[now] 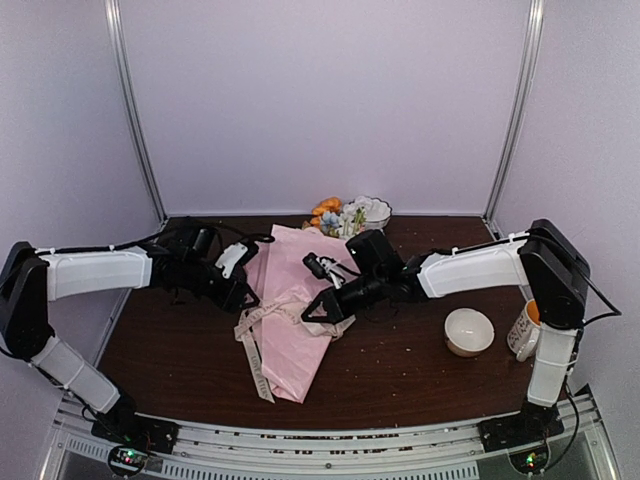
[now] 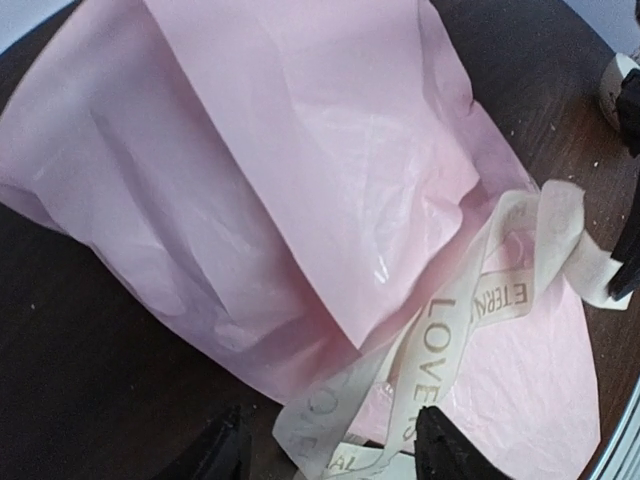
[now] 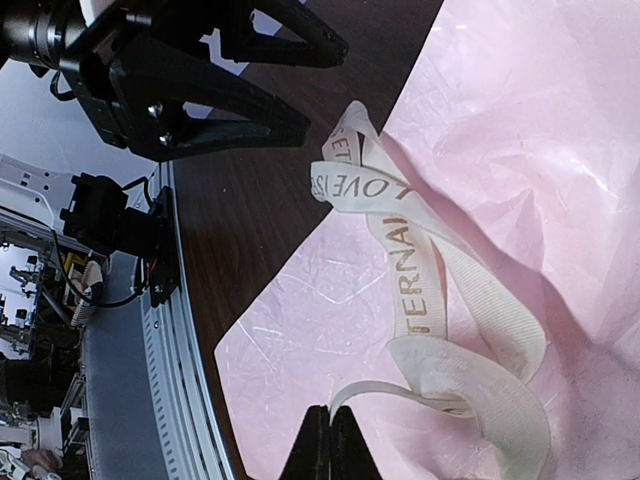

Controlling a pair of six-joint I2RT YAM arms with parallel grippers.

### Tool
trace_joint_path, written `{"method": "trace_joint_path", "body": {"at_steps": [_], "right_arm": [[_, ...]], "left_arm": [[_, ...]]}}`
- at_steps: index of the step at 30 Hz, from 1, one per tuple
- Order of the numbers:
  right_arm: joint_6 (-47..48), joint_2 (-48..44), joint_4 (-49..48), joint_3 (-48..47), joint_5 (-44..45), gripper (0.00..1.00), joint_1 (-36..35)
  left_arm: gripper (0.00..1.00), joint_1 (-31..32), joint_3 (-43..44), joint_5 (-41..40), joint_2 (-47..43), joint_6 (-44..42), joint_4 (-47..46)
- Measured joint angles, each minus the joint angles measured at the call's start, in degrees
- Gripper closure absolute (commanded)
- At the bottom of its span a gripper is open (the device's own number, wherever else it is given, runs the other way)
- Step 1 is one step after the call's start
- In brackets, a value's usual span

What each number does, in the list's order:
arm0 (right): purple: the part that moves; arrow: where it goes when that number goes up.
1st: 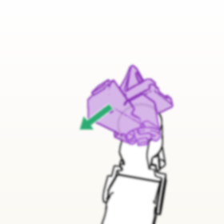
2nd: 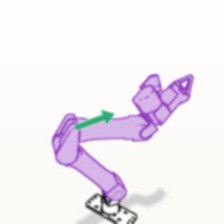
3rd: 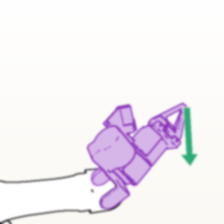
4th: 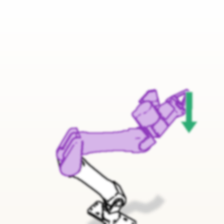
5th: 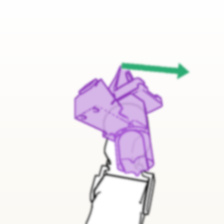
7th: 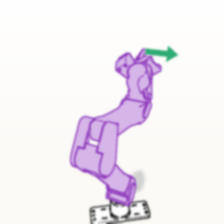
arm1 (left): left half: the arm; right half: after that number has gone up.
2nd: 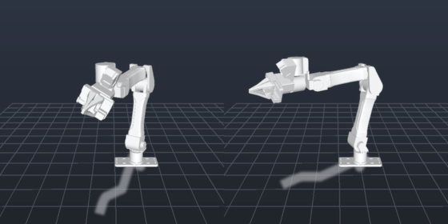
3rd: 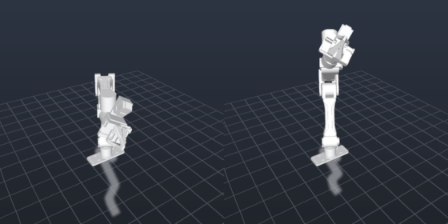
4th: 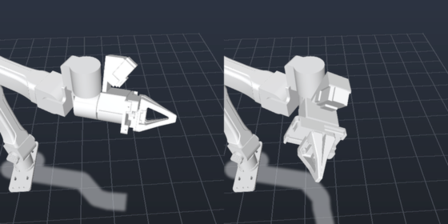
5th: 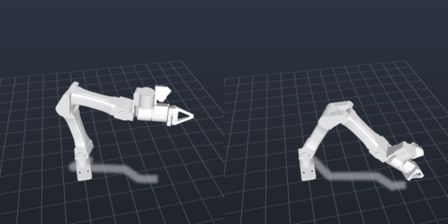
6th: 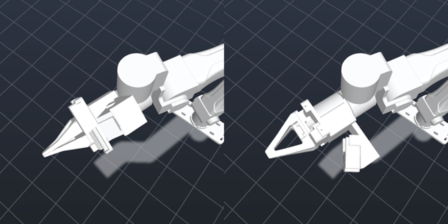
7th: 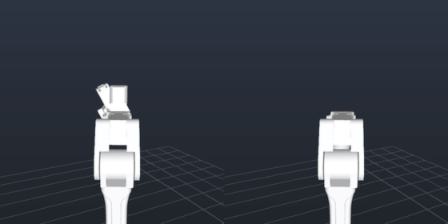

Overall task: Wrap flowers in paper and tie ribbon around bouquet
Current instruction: Adjust the ribbon on the folded bouquet.

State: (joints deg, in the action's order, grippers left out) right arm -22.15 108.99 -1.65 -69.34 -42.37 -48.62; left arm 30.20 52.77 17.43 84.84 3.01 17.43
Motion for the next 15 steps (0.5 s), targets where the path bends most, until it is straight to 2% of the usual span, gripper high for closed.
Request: {"method": "trace_joint_path", "body": {"at_steps": [3, 7, 15], "right_arm": [[0.4, 0.0, 0.6, 0.0, 0.0, 1.00, 0.0], [0.9, 0.0, 1.1, 0.0, 0.1, 1.00, 0.0], [1.0, 0.0, 1.5, 0.0, 0.2, 1.00, 0.0]], "left_arm": [[0.39, 0.0, -1.9, -0.6, 0.3, -0.5, 1.1], [0.48, -0.3, -2.3, -1.5, 3.0, -0.5, 1.8], [0.56, -1.4, -2.3, -1.8, 4.9, -0.3, 1.4]]}}
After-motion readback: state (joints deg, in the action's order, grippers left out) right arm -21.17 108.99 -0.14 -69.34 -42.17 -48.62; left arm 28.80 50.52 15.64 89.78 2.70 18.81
